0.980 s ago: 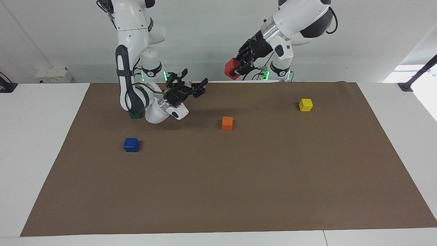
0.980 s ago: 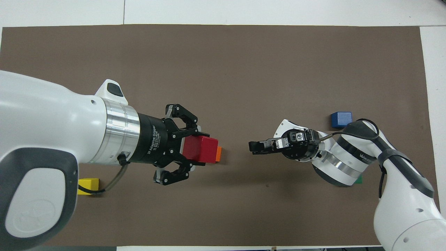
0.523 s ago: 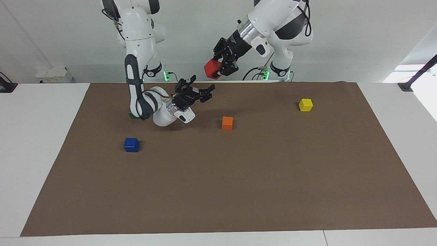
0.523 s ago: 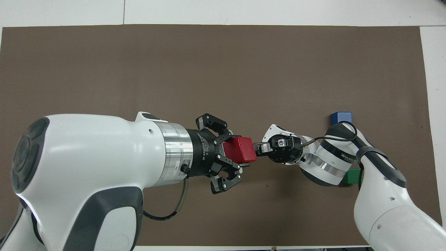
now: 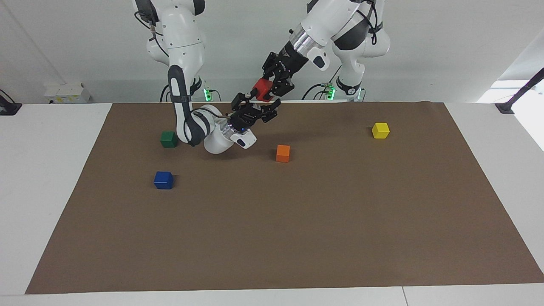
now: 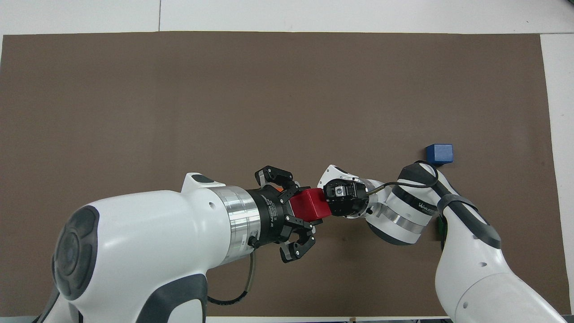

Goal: Transfer red block to right arm and stack on blue block
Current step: 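Close the right gripper on the red block held by the left gripper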

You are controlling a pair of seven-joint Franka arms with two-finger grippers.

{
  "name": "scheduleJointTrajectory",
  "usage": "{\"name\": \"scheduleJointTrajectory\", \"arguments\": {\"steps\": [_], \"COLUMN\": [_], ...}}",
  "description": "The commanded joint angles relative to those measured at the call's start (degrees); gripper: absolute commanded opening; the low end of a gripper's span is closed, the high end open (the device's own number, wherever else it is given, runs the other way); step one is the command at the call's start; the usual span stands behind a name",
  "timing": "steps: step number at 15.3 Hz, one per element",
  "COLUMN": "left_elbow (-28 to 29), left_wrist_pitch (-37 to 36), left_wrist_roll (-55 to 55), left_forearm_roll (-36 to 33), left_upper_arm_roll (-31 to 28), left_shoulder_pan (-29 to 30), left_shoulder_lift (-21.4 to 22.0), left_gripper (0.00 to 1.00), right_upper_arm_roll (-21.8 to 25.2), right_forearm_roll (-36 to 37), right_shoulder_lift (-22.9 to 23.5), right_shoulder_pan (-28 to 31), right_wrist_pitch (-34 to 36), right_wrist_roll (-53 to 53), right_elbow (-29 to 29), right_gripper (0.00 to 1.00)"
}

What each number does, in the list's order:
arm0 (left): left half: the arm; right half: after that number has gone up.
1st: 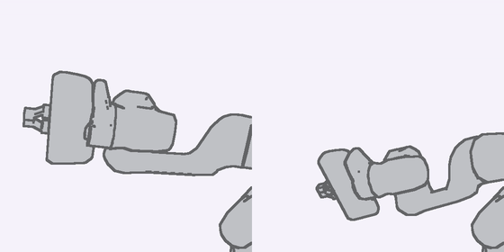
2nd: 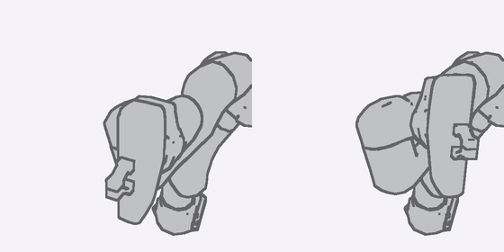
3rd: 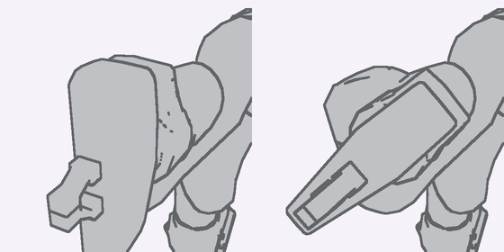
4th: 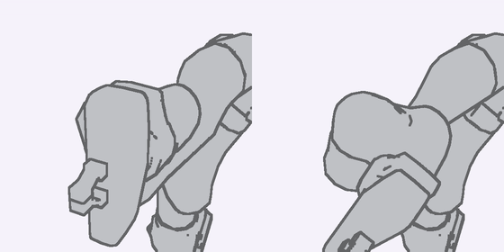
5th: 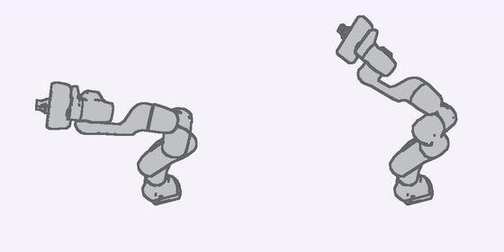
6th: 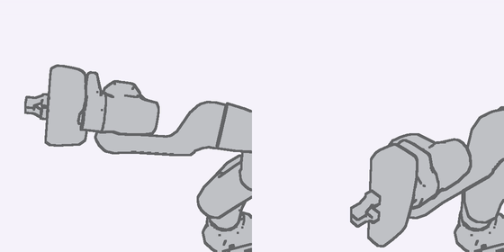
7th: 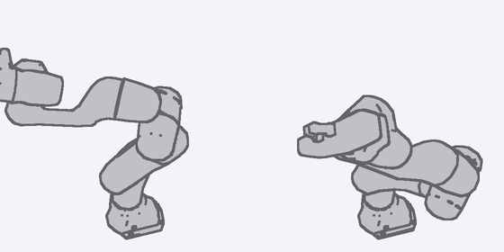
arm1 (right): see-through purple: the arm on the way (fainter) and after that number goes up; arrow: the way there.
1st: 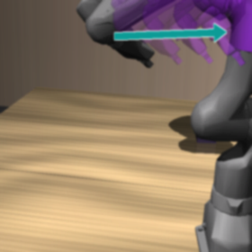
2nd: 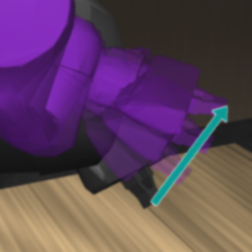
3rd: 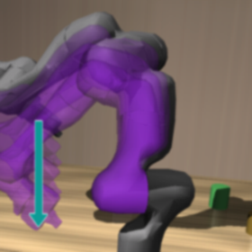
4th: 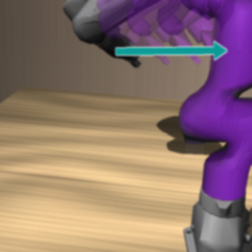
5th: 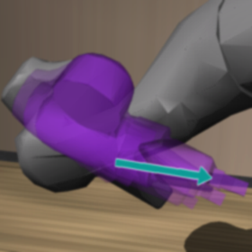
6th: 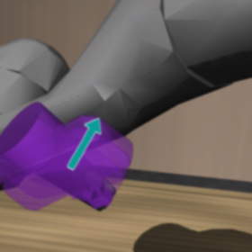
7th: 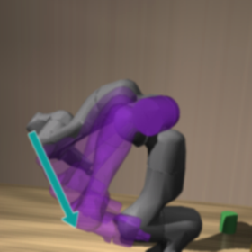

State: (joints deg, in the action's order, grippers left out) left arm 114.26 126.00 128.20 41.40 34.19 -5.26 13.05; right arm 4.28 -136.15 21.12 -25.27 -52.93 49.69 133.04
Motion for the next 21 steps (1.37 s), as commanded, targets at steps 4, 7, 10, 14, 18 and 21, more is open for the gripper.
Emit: {"name": "scheduleJointTrajectory", "arguments": {"steps": [4, 7, 10, 14, 18, 21], "left_elbow": [2.81, 2.81, 2.81, 2.37, 0.89, -0.7], "left_wrist_pitch": [1.36, 1.27, 1.18, -0.3, -6.63, -11.03], "left_wrist_roll": [-2.08, -2.26, -5.24, -5.16, -5.6, -6.47], "left_forearm_roll": [1.23, 1.23, 1.14, 1.05, 0.79, 0.7], "left_upper_arm_roll": [-0.71, -0.79, -0.79, -0.97, -2.19, -6.49], "left_shoulder_pan": [-1.07, -0.9, -0.9, -0.55, 1.55, 2.53], "left_shoulder_lift": [2.15, 2.15, 2.15, 2.15, 3.73, 6.53], "left_gripper": [0.0, 0.0, 0.0, 1.0, 1.0, 1.0], "right_upper_arm_roll": [-0.15, -0.15, -0.07, -0.07, 0.2, 0.11], "right_forearm_roll": [0.79, 4.38, 5.99, 6.07, 8.52, 16.07], "right_shoulder_lift": [0.06, -0.47, -1.0, -1.79, -5.11, -8.37], "right_shoulder_pan": [-0.05, 0.65, 1.36, 1.45, 3.37, 7.94], "right_wrist_pitch": [-1.48, -3.84, -5.08, -5.43, -9.19, -14.04], "right_wrist_roll": [1.02, 0.93, 0.58, 0.49, -3.27, -7.85], "right_elbow": [0.03, 0.03, -0.15, -0.24, -0.76, -2.87], "right_gripper": [0.18, 0.0, 0.0, 0.0, 0.0, 0.0]}}
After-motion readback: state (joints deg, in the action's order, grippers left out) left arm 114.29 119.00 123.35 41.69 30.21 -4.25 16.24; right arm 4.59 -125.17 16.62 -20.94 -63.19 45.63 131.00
